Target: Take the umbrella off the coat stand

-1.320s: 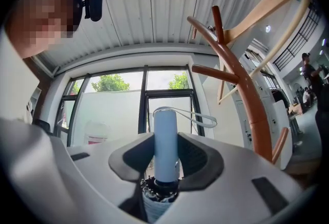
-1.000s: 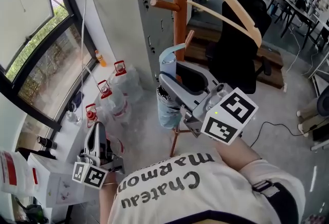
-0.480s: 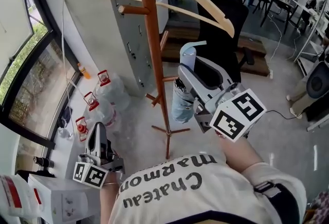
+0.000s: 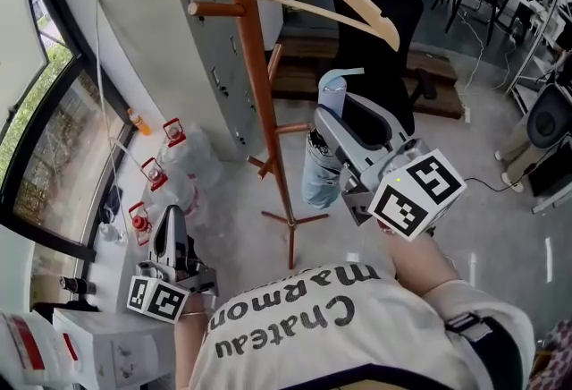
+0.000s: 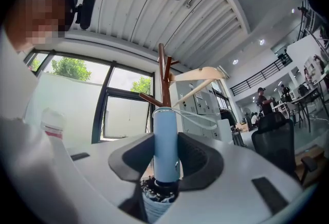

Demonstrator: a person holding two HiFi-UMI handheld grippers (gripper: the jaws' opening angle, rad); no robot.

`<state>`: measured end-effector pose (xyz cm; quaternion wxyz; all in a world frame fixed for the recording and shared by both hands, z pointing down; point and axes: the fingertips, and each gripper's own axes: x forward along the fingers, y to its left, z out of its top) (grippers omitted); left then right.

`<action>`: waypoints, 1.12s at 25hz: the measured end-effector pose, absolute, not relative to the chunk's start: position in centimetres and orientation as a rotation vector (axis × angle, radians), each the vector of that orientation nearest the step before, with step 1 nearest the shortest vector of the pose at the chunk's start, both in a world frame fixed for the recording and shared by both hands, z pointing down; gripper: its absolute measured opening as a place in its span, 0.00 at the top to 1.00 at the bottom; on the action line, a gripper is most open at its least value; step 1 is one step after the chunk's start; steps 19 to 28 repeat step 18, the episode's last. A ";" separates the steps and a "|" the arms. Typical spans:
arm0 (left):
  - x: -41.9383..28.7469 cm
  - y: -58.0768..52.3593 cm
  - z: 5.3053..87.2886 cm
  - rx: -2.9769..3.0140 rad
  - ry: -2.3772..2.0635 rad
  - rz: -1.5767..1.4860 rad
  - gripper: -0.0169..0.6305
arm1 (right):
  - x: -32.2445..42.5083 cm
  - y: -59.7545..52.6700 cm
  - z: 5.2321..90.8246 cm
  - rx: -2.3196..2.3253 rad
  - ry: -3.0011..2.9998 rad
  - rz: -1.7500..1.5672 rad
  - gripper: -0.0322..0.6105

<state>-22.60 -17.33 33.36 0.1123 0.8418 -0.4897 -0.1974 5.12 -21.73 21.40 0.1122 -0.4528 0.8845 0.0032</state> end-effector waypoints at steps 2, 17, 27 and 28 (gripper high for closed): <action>-22.8 -17.4 33.5 2.468 -1.437 -0.576 0.94 | 5.0 -21.8 21.7 -1.332 2.597 0.000 0.71; -23.2 -17.5 34.4 2.451 -1.440 -0.551 0.94 | 5.2 -22.5 23.2 -1.364 2.591 -0.035 0.71; -23.2 -17.5 34.3 2.451 -1.441 -0.550 0.94 | 5.2 -22.6 23.1 -1.365 2.590 -0.034 0.71; -23.2 -17.5 34.3 2.451 -1.441 -0.550 0.94 | 5.2 -22.6 23.1 -1.365 2.590 -0.034 0.71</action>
